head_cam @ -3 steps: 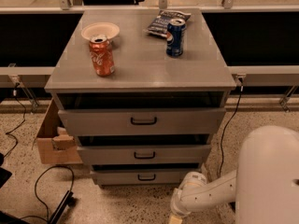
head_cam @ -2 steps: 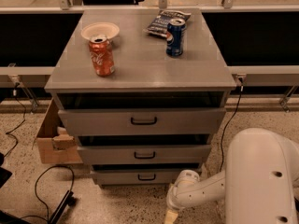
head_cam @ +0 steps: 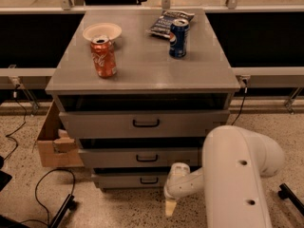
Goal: Open bottom drawer
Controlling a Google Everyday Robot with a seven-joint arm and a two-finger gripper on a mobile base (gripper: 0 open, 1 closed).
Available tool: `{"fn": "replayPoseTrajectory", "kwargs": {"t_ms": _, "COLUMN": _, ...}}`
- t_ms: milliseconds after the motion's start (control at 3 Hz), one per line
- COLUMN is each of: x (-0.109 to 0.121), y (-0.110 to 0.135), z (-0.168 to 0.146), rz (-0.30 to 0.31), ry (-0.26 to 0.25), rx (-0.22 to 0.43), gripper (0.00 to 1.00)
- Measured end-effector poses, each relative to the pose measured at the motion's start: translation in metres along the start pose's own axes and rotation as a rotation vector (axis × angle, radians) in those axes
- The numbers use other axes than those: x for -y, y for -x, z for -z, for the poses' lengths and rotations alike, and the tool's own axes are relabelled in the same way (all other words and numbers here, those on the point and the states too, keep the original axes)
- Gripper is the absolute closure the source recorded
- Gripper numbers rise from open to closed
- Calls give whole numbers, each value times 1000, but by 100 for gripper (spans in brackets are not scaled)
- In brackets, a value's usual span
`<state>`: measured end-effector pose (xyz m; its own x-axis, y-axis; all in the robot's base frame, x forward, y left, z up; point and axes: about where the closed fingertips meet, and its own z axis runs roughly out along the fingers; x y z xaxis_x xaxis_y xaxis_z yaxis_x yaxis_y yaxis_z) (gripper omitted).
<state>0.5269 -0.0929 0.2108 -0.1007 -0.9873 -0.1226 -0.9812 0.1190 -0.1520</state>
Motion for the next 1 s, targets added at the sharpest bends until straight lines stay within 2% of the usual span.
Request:
{"fn": "replayPoseTrajectory", "kwargs": {"t_ms": 333, "x": 23, "y": 0, "z": -11, "rz": 38, "ry": -17, "rx": -48, "gripper": 0}}
{"fn": "replayPoseTrajectory", "kwargs": {"t_ms": 1000, "x": 52, "y": -2, "z": -28, "rz": 75, "ry": -24, "rx": -103, "gripper": 0}}
